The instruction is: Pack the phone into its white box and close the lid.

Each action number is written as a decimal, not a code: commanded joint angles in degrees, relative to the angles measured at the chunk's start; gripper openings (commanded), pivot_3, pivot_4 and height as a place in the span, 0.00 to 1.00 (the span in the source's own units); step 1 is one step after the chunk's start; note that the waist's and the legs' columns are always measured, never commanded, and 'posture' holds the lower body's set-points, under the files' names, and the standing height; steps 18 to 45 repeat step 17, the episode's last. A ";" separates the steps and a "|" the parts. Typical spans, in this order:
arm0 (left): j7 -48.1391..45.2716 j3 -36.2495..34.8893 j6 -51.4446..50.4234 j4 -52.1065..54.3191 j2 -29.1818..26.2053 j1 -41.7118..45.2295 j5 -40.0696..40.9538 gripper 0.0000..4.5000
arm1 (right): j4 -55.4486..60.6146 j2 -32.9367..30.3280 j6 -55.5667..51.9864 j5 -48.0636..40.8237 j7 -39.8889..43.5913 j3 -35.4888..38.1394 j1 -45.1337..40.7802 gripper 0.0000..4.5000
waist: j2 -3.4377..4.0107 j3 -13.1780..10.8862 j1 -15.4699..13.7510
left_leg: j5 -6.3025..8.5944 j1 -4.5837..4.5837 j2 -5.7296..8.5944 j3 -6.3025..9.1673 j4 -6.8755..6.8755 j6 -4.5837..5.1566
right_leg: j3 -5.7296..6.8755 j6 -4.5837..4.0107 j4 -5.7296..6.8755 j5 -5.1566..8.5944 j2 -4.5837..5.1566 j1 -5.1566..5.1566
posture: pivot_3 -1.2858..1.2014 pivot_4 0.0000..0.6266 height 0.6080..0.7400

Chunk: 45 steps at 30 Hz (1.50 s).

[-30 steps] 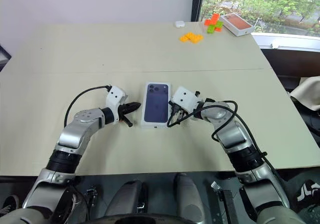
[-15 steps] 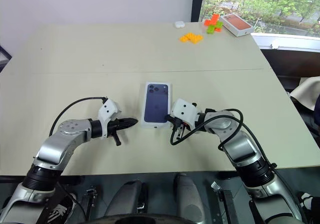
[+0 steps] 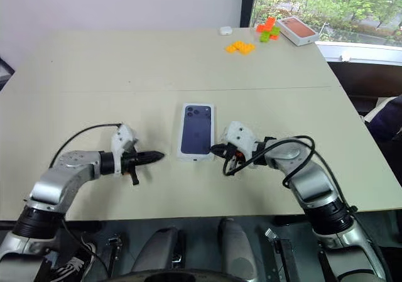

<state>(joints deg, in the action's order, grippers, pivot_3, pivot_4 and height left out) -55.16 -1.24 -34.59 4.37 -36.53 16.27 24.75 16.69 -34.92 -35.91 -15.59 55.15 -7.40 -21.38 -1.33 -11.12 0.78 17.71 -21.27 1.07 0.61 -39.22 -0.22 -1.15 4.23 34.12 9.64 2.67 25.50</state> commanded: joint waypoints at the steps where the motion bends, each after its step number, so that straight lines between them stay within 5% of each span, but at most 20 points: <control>1: -0.07 -5.44 4.62 -2.20 -1.73 2.47 0.97 0.20 | 1.02 -1.72 2.49 -3.32 1.15 5.08 -1.44 0.42 | 0.01 0.00 -0.01 | 0.00 0.00 0.00 0.00 0.00 0.00 | 0.00 0.00 -0.01 0.00 0.00 0.00 | 0.52 0.24 1.00; 6: -4.11 -7.67 7.08 -5.69 -5.09 2.79 2.21 0.76 | -1.37 -3.20 2.97 -6.54 1.60 9.55 -2.19 0.99 | 0.01 0.00 0.03 | 0.01 -0.02 0.02 -0.07 0.03 0.02 | -0.02 0.01 -0.08 0.01 0.04 0.00 | 0.52 0.24 1.00; 8: -6.21 -9.72 7.47 -6.85 -7.29 3.16 3.08 0.99 | -2.36 -5.08 2.93 -7.76 2.97 11.76 -2.02 1.00 | 0.00 0.00 0.01 | 0.01 -0.02 0.02 -0.07 0.02 0.02 | -0.02 0.01 -0.07 0.01 0.04 0.00 | 0.52 0.24 1.00; 45: -6.97 -12.13 8.25 -11.88 -10.22 3.73 2.76 0.99 | -6.21 -8.44 3.57 -9.36 4.29 13.53 -2.08 1.00 | 0.01 -0.01 0.01 | 0.01 -0.02 0.00 -0.08 0.02 0.02 | -0.02 -0.01 -0.06 0.02 0.04 0.01 | 0.52 0.24 1.00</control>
